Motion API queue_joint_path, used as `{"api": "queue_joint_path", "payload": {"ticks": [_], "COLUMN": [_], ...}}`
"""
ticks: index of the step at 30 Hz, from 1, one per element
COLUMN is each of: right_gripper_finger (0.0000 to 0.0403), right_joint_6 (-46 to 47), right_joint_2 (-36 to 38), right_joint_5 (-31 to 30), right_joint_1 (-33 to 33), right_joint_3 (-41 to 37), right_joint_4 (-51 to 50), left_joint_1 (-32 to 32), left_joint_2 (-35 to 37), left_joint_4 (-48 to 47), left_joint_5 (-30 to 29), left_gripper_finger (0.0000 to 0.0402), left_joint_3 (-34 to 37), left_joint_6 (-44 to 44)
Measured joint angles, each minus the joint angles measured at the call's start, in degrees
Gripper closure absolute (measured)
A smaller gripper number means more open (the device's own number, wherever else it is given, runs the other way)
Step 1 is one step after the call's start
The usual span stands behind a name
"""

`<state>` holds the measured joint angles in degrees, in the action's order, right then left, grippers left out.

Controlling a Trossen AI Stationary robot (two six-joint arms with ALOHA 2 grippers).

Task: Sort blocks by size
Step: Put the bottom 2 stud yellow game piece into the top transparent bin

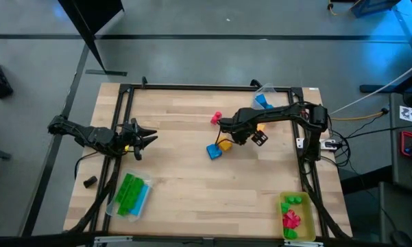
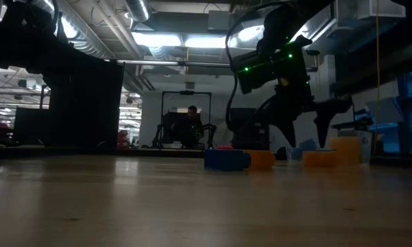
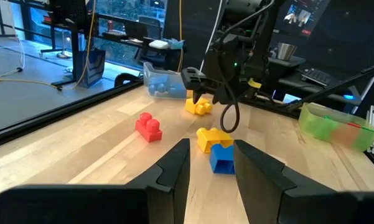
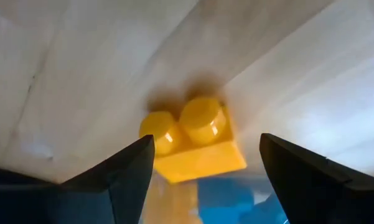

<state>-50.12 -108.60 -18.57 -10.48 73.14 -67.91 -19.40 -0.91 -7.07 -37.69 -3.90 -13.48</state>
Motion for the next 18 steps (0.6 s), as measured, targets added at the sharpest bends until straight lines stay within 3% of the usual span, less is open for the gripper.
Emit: {"api": "queue_joint_path", "payload": {"ticks": [14,18], "right_gripper_finger": [0.0111,0.0111], "right_joint_6": [-4.47,-4.52], "right_joint_2": [-0.04,-0.04], "right_joint_5": [-0.59,-4.55], "right_joint_1": [-0.02,-0.02], "right_joint_3": [-4.08,-7.11], "right_joint_4": [5.31,7.87], "left_joint_1": [0.00,0.00], "left_joint_2": [0.00,0.00], "left_joint_4": [0.00,0.00], "left_joint_5": [0.01,0.02], "left_gripper_finger": [0.0295,0.0295], "left_joint_3": [0.00,0.00], "left_joint_6": [0.00,-0.02]}}
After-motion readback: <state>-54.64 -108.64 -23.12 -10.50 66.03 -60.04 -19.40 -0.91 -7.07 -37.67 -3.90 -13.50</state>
